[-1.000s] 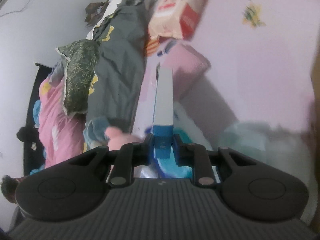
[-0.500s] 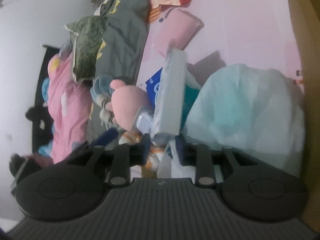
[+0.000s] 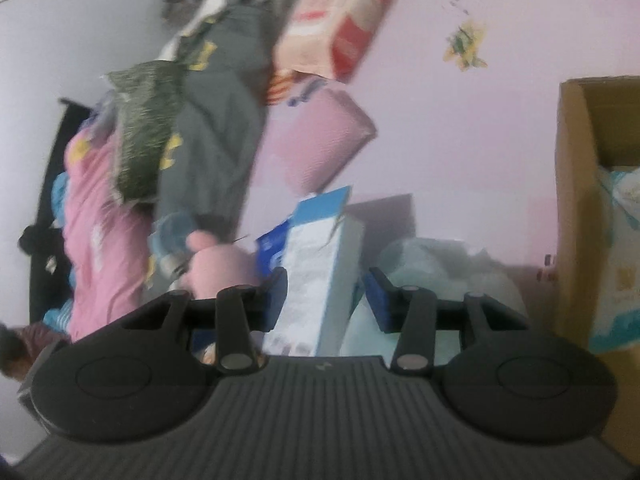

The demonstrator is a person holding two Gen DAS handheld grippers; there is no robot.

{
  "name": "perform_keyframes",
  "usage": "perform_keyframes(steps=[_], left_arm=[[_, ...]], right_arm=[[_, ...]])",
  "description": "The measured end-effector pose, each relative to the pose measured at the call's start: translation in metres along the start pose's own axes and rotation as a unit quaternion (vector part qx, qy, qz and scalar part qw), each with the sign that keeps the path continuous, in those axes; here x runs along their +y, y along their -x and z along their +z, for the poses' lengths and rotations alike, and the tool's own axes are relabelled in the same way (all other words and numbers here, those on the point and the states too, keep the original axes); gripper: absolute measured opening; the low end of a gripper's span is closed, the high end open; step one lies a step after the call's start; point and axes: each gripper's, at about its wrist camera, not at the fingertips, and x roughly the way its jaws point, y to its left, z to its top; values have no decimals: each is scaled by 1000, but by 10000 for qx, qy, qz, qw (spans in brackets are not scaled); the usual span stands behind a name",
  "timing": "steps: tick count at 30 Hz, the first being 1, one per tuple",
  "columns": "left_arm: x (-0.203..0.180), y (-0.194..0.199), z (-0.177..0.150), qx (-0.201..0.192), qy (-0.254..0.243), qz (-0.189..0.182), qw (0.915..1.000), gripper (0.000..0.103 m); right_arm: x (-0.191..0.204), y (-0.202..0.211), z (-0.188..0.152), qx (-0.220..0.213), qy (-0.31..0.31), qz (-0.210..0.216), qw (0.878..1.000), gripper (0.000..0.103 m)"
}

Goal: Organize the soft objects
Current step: 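Lift the medicine box and carry it over the cardboard box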

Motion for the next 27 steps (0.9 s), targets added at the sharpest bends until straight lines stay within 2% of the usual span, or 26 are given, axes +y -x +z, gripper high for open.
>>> perform_keyframes(steps=[2, 7, 13, 16, 20, 27], left_arm=[[3, -8, 7, 137, 80, 16, 9999, 54], [12, -24, 20, 549, 456, -221, 9972, 54], [18, -43, 28, 915, 815, -425, 9916, 54], [22, -52, 30, 1066, 1034, -508, 9876, 55], [23, -48, 32, 987, 1189, -526, 9866, 55], [2, -9, 36, 557, 966, -504, 9925, 55]], right_arm=[[-5, -17, 9, 150, -152, -79, 9997, 43], [-3, -44, 16, 403, -155, -88, 9990, 42], [1, -56, 17, 495, -89, -1, 9987, 34], [2, -57, 17, 342, -90, 37, 9994, 29], [2, -52, 14, 108, -74, 121, 9998, 27], [12, -21, 7, -223, 16, 555, 9982, 25]])
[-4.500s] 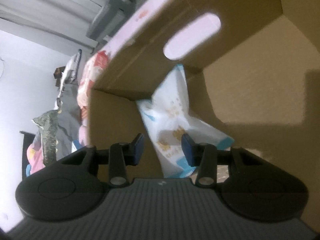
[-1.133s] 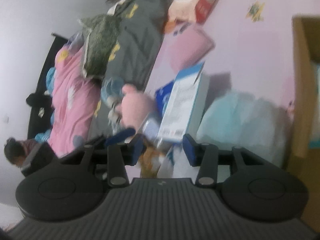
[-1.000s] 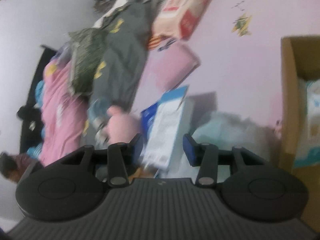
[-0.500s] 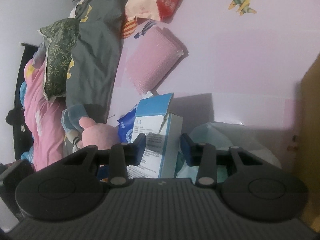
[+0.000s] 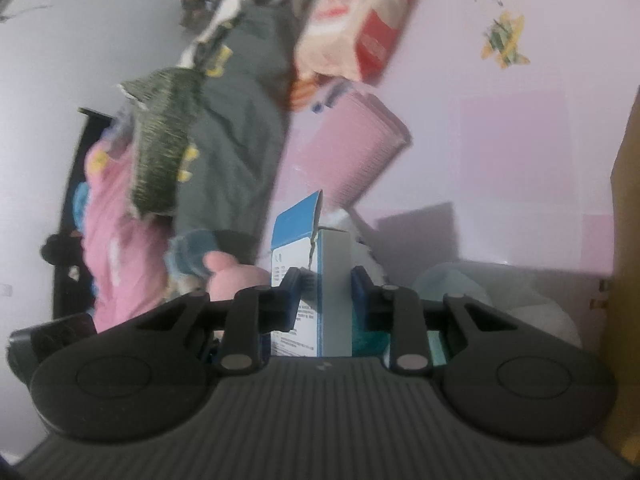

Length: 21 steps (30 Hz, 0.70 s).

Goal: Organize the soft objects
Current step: 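Lift the medicine box and carry it over the cardboard box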

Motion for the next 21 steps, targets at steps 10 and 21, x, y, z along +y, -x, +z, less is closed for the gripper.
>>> perform_keyframes(steps=[10, 21], left_arm=[[-103, 28, -14, -289, -1036, -522, 9928, 55], [-182, -31, -38, 94, -1738, -954, 9801, 55]], right_arm=[[-1, 116, -26, -1077, 260, 429, 9929, 24], [-100, 240, -71, -1967, -336, -390, 9791, 19]])
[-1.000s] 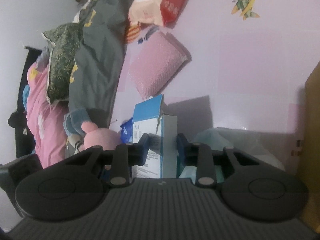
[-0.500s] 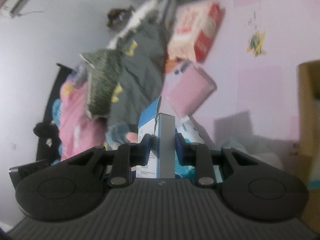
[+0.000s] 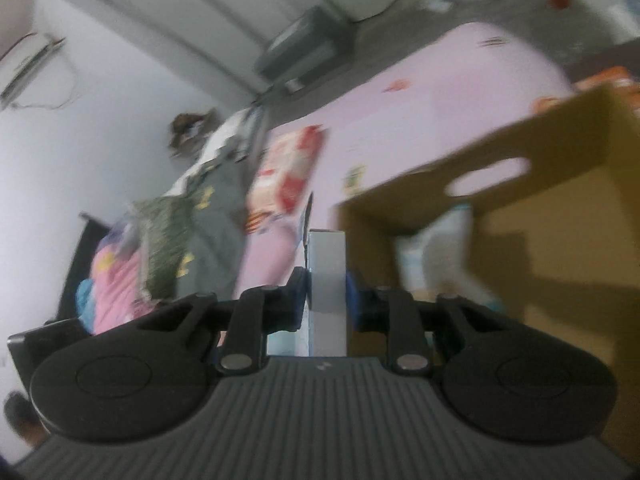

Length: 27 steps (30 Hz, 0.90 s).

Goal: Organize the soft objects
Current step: 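Lift the medicine box and carry it over the cardboard box, then lower the medicine box into the cardboard box and open the right gripper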

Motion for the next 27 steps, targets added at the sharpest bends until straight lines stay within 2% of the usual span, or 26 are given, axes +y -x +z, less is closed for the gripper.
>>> perform_keyframes(steps=[3, 7, 9, 11, 14, 17, 23, 27], left_arm=[[7, -3, -2, -8, 71, 65, 10000, 55], [25, 8, -9, -78, 189, 256, 9995, 56], [33, 13, -12, -93, 253, 352, 9990, 56], [40, 21, -14, -141, 290, 451, 9985, 56], [49, 32, -18, -218, 365, 561, 9975, 57], [56, 39, -23, -252, 421, 594, 9970, 57], [62, 42, -28, -249, 479, 590, 9968, 57], [64, 45, -31, -261, 497, 557, 9969, 58]], right_arm=[[-30, 5, 7, -53, -62, -365, 9993, 19], [-65, -13, 22, -49, 66, -810, 9967, 18], [-81, -28, 29, 39, 114, -935, 9955, 19], [-96, -37, 33, 236, 76, -762, 9968, 19], [-97, -42, 37, 209, 562, -1089, 9922, 23], [-107, -43, 40, 338, 280, -1205, 9917, 25], [-107, -55, 29, 476, 232, -1910, 9802, 28], [-105, -76, 22, 616, 524, -2648, 9609, 29]])
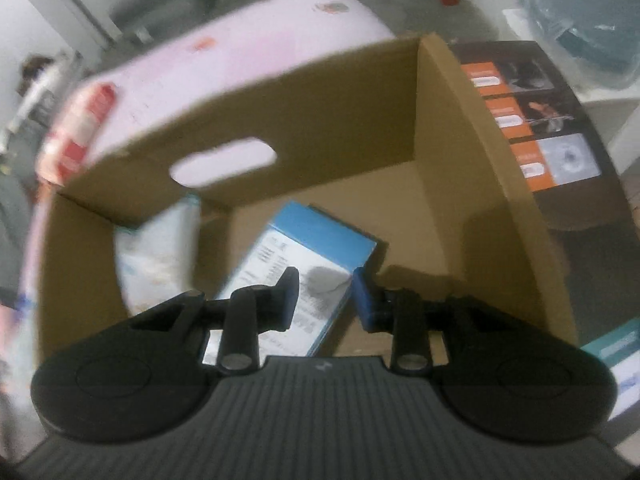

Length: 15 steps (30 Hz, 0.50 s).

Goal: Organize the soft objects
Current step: 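Lower the medicine box into the cardboard box and open the right gripper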

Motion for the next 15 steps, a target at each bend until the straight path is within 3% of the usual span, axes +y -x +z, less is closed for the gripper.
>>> perform_keyframes(steps=[5, 15], left_arm=[[6, 4, -4, -19, 60, -9, 10000, 58], [10, 9, -8, -45, 77, -24, 10000, 58]], right_arm=[[12, -12, -1, -82, 182, -145, 9997, 35], [31, -11, 4, -483, 498, 330, 9970, 35]])
